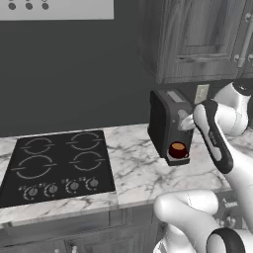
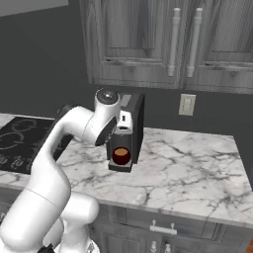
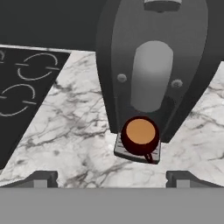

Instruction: Pick up the brewed coffee from the coffee machine and place it next to the breakfast plate on the dining counter.

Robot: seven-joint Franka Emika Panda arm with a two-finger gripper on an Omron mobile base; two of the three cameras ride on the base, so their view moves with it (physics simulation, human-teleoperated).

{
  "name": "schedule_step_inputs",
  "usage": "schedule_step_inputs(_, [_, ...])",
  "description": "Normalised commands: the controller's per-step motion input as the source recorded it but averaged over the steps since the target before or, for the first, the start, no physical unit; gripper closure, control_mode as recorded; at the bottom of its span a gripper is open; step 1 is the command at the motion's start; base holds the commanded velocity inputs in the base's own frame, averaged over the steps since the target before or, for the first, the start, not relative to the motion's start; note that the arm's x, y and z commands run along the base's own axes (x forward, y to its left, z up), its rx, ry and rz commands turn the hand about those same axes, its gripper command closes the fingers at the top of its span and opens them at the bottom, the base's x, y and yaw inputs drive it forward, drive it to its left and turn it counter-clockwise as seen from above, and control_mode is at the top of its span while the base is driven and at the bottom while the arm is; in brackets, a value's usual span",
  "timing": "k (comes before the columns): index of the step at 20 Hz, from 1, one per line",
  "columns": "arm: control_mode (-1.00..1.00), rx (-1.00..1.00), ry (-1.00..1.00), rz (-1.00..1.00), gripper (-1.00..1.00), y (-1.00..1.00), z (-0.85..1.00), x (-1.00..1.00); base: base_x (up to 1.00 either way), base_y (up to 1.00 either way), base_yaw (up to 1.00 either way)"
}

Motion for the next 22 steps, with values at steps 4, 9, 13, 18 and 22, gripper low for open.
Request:
schedule_step_inputs(4, [-1.00,0.11,0.00,0.14,-1.00,-0.49,-0.40,0.00,0.00,0.00,0.00])
schedule_step_inputs(9, [-1.00,0.06,-0.10,0.15,-1.00,-0.08,-0.43,0.00,0.00,0.00,0.00])
schedule_step_inputs(13, [-1.00,0.00,-0.13,0.19,-1.00,0.00,-0.42,0.04,0.00,0.00,0.00])
schedule_step_inputs(18, [-1.00,0.00,-0.13,0.20,-1.00,0.00,-0.41,0.10,0.00,0.00,0.00])
schedule_step_inputs(22, [-1.00,0.00,-0.12,0.20,-1.00,0.00,-0.46,0.18,0.00,0.00,0.00])
